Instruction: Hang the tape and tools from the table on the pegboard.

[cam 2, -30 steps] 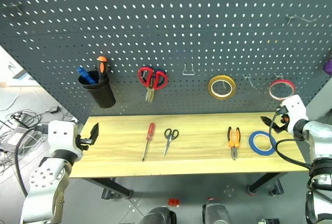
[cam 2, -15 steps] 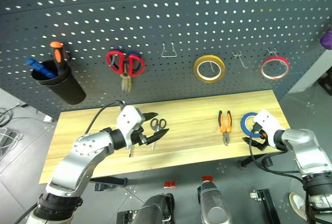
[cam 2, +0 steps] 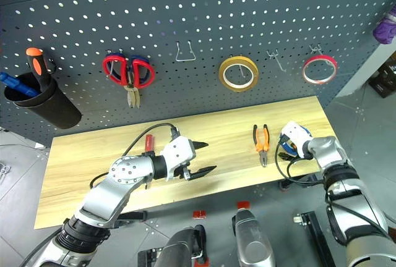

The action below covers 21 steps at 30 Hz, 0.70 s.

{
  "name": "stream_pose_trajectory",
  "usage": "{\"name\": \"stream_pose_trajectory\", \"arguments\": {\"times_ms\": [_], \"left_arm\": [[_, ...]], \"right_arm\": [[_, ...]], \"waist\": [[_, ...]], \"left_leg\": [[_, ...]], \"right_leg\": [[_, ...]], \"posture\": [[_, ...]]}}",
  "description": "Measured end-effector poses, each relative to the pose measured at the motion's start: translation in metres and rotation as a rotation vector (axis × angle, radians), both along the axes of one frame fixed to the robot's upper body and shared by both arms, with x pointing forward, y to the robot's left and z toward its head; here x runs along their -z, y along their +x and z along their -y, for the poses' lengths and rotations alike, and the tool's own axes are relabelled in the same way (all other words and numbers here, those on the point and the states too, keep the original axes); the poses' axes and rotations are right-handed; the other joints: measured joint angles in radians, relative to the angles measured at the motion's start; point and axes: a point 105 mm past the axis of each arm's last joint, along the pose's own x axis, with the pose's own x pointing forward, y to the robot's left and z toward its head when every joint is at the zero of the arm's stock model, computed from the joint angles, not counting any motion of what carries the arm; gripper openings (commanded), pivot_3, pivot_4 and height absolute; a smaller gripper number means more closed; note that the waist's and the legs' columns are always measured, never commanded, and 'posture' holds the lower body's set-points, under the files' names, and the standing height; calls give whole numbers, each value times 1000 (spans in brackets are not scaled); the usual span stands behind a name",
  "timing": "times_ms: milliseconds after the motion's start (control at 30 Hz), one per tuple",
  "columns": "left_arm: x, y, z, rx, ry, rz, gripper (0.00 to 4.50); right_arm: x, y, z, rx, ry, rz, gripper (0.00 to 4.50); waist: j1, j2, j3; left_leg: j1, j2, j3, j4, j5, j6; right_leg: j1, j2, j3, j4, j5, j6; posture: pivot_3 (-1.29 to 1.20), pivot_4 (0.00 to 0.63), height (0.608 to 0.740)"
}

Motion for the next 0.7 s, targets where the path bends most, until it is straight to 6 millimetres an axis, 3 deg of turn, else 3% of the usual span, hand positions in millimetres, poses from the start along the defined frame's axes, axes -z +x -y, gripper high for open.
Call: {"name": "stream_pose_trajectory", "arguments": {"times_ms": [233, 300, 467, 600, 700], "left_arm": [[6, -9, -1, 0, -2, 20, 3756], [5, -11, -2, -13, -21, 22, 3756], [-5, -10, -16, -73, -79, 51, 3756], [-18, -7, -27, -131, -158, 70, 3756], [-36, 0, -35, -187, -231, 117, 3756]], "right_arm": [[2, 6, -6, -31, -54, 12, 1157], [3, 7, -7, -40, -72, 41, 706], [6, -2, -2, -42, -82, 131, 703], [-5, -39, 4, -21, -79, 260, 703], [-28, -72, -22, -49, -83, 432, 702]], "waist": [[1, -2, -2], [2, -4, -3], [9, -3, -6], [39, 7, -13], [46, 8, -14]], "left_leg": [[0, 0, 0, 1, 0, 0], [0, 0, 0, 2, 0, 0], [-1, 0, 0, 3, 1, -1], [-20, 0, 1, 4, 3, -5], [-25, 0, 6, 12, 2, -6]], "right_leg": [[0, 0, 0, 0, 1, 2], [0, 0, 0, 0, 2, 3], [-1, 0, 0, 1, 2, 4], [-21, 0, 0, 6, 2, 4], [-31, -1, 1, 17, 2, 4]], "posture": [[-349, 274, 740], [-350, 266, 740], [-355, 249, 740], [-374, 244, 740], [-388, 244, 740]]}}
